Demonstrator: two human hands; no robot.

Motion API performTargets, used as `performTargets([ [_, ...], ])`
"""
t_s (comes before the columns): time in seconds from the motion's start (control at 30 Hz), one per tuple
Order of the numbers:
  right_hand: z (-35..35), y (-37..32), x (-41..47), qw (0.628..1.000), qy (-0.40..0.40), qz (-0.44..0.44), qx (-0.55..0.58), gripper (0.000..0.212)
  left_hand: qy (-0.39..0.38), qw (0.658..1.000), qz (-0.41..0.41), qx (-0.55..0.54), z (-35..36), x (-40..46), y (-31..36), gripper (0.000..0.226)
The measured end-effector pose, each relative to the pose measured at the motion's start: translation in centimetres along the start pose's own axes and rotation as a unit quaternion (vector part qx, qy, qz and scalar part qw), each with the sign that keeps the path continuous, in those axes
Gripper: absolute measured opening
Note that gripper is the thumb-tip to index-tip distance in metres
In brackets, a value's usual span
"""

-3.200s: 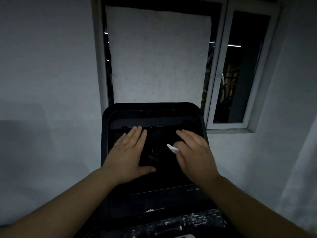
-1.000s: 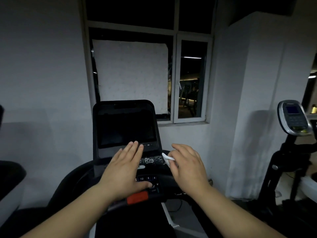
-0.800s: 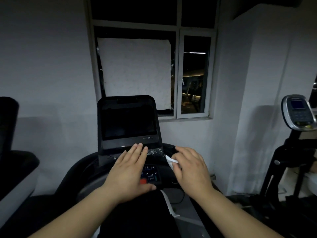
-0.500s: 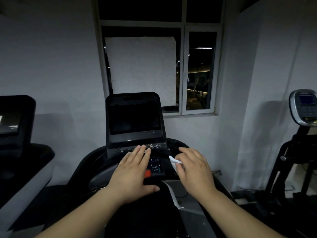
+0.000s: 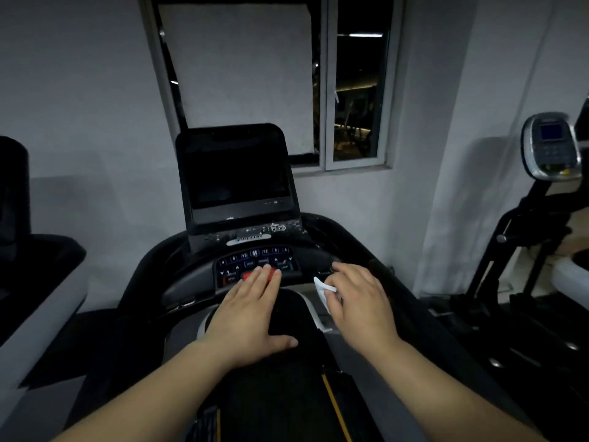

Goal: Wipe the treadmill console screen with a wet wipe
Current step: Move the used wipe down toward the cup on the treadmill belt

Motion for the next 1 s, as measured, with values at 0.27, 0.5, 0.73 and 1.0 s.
performTargets([
  [0.27,3.5,0.7,-5.7,0.998,-0.052,0.027,-0.009,0.01,-0.068,0.997,-0.014,-0.02,6.0,-2.0,-0.5,0.123],
  [0.5,5.2,3.2,-8.2,0.996,-0.077,0.036,-0.013,0.009,-0.108,0.993,-0.042,-0.037,10.2,-1.5,0.8,0.124],
  [0.73,8.6,6.8,-13.2,0.994,-0.097,0.044,0.008,0.01,-0.144,0.987,-0.053,-0.046,16.7,-1.6,3.1,0.125],
  [1.0,14.3,9.1,-22.9,0.983,-0.176,0.054,0.021,0.005,-0.222,0.972,-0.063,-0.045,27.3,-4.4,4.0,0.128],
])
Point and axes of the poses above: each hand's wrist, its own x-axis towards the middle knuckle, its own z-axis out of the palm, y = z × x, the point moved 4 cm from there along x, towards the middle knuckle, and after that the axes turned 11 degrees about -x, right-handed, at the moved point
